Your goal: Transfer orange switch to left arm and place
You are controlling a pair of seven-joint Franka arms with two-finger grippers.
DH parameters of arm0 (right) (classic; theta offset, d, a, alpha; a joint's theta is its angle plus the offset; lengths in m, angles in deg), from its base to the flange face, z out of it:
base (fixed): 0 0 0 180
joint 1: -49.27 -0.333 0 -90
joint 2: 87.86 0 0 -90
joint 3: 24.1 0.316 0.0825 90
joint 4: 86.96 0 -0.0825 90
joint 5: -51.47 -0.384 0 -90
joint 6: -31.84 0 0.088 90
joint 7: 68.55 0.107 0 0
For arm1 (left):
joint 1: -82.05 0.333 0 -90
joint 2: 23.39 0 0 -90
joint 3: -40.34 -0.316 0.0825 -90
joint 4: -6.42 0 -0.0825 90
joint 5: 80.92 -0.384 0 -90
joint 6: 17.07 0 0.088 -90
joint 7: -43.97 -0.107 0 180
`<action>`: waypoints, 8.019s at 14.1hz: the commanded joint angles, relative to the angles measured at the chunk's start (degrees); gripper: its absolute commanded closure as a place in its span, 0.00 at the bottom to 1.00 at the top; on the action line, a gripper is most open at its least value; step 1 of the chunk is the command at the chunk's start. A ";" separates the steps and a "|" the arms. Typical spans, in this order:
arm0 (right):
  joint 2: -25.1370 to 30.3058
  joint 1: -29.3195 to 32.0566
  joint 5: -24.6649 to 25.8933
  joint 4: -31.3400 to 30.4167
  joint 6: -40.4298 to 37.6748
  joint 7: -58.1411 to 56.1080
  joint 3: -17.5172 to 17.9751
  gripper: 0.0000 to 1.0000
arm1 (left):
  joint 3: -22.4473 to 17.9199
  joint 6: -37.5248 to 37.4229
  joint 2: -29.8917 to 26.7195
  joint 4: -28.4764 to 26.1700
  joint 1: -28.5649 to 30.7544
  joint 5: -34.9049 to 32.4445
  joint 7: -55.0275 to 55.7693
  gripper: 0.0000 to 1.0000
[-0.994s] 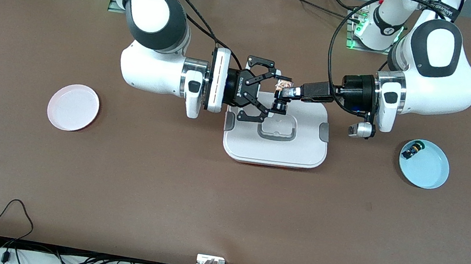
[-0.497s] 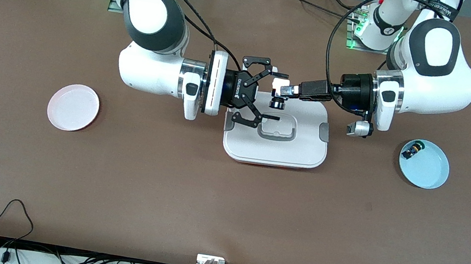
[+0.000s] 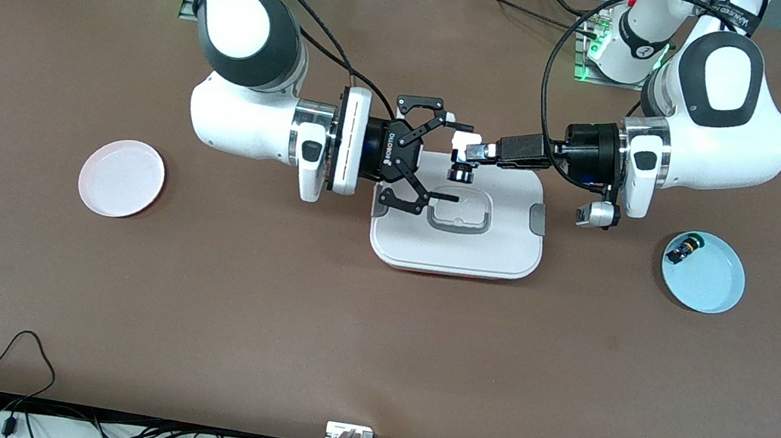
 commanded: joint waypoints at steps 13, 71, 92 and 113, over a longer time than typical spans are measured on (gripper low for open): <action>0.80 26.13 17.96 -0.51 -43.30 2.08 -0.09 0.00 | -0.49 -11.08 3.24 3.12 7.17 -41.53 -19.29 0.81; 25.94 27.90 104.98 -6.39 -33.93 87.68 -0.79 0.00 | 3.02 -3.85 23.54 10.22 30.38 -103.03 -77.16 0.00; 25.23 27.73 100.58 -6.04 -32.70 87.86 -0.61 0.00 | -7.22 -29.14 3.00 22.75 10.11 -82.03 9.14 0.00; 25.32 27.73 100.58 -6.04 -32.70 87.95 -0.61 0.00 | -14.64 -17.25 -8.89 6.38 2.26 -86.15 9.43 0.00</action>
